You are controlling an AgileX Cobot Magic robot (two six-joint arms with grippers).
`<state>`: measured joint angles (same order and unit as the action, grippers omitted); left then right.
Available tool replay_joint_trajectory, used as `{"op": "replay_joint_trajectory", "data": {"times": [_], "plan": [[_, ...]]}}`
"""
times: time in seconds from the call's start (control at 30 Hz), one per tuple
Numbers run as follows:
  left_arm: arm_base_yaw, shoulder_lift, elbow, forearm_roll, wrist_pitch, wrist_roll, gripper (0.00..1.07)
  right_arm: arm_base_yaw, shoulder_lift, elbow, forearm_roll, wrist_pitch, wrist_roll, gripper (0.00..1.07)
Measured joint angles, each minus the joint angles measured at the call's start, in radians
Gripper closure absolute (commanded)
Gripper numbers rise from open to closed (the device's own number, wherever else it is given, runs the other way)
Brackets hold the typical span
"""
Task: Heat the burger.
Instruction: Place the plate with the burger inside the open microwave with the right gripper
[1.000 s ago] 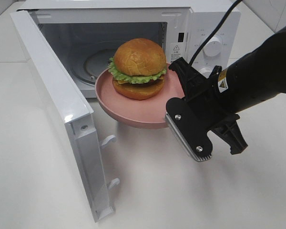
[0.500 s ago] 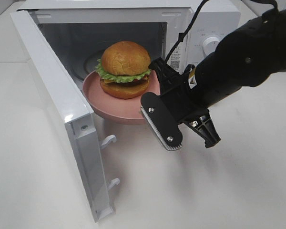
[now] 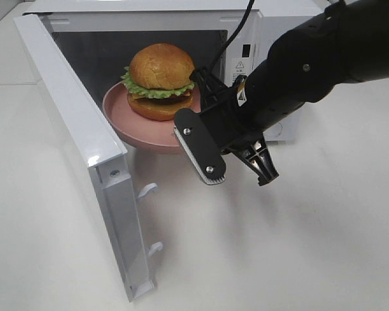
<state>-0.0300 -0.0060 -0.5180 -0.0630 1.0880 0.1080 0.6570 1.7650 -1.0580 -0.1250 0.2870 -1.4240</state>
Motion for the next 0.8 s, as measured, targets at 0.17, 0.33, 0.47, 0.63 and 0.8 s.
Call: {"op": "replay_joint_trajectory", "data": {"times": [0.17, 0.33, 0.47, 0.63, 0.8], "plan": [[0.0, 0.0, 0.0, 0.0, 0.0, 0.0, 0.08, 0.0, 0.053, -0.05, -0.004, 0.027, 0.046, 1.07], [0.0, 0.0, 0.0, 0.0, 0.0, 0.0, 0.08, 0.0, 0.092, -0.098, -0.039, 0.052, 0.103, 1.07], [0.0, 0.0, 0.0, 0.0, 0.0, 0.0, 0.08, 0.0, 0.119, -0.136, -0.054, 0.059, 0.147, 1.07], [0.0, 0.0, 0.0, 0.0, 0.0, 0.0, 0.08, 0.0, 0.153, -0.187, -0.076, 0.072, 0.192, 1.07], [0.0, 0.0, 0.0, 0.0, 0.0, 0.0, 0.08, 0.0, 0.176, -0.23, -0.079, 0.079, 0.205, 1.07]]}}
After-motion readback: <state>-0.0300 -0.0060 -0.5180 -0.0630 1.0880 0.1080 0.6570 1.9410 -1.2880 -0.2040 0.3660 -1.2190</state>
